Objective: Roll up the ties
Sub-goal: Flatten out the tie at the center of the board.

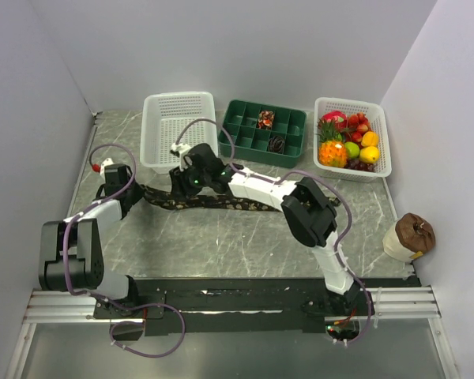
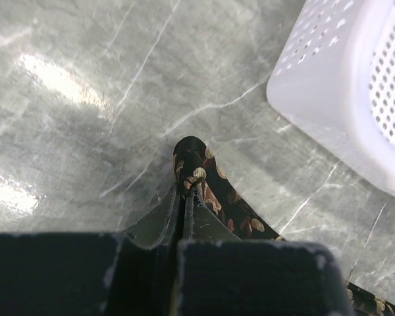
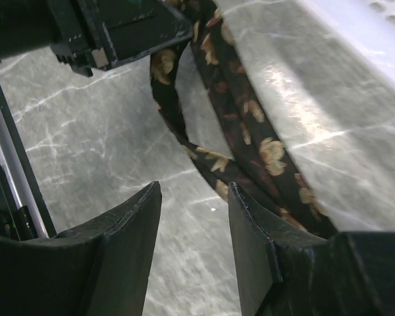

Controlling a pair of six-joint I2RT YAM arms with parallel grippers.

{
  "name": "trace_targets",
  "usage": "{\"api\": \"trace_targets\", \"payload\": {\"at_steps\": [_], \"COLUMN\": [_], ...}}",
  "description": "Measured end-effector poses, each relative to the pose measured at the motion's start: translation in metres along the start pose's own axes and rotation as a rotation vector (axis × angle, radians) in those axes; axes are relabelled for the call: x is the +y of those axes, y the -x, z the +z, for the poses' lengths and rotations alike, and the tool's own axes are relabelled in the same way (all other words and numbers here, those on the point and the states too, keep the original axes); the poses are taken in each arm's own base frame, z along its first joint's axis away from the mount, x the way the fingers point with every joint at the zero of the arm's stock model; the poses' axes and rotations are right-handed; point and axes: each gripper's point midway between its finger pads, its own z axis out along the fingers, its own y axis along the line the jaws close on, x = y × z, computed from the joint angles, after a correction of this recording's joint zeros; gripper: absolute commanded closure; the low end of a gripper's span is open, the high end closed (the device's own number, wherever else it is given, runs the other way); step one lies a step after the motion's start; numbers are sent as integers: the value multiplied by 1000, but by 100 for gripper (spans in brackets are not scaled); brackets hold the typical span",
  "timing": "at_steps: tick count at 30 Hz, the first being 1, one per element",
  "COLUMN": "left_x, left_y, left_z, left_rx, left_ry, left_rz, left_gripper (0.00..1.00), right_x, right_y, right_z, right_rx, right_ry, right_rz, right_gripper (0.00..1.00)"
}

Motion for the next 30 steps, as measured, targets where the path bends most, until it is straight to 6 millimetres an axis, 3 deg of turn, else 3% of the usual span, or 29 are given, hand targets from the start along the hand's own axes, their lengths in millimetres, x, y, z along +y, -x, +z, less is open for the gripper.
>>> {"api": "trace_targets", "payload": {"at_steps": [3,7,10,16,21,27,30], "left_x": [0,5,9,11,12,14,16], "left_y": [2,-6,-13,-22,-25,-25,-21], "left_z": [0,2,6,5,2,-2,-5], "left_rx": [-7,26,64,102,120,131,125], "left_ry": [2,26,46,52,58,72,75], "left_rz": [1,1,2,-12,-19,-18,-27], "left_gripper": [99,97,91,68,65,27,24], "right_x": [10,20,22,18,12,7,8], "right_y": [-6,-18,-26,-26,-8,-11,-17], "right_z": [10,19,25,36,59,72,77], "right_rx": [18,42,55,58,23,44,55], "right_ry": [7,19,9,-24,-41,-35,-13], "right_rz": [-21,-84,-143,-219,-257,-292,-299], "right_gripper": [42,20,10,9,9,8,4]}}
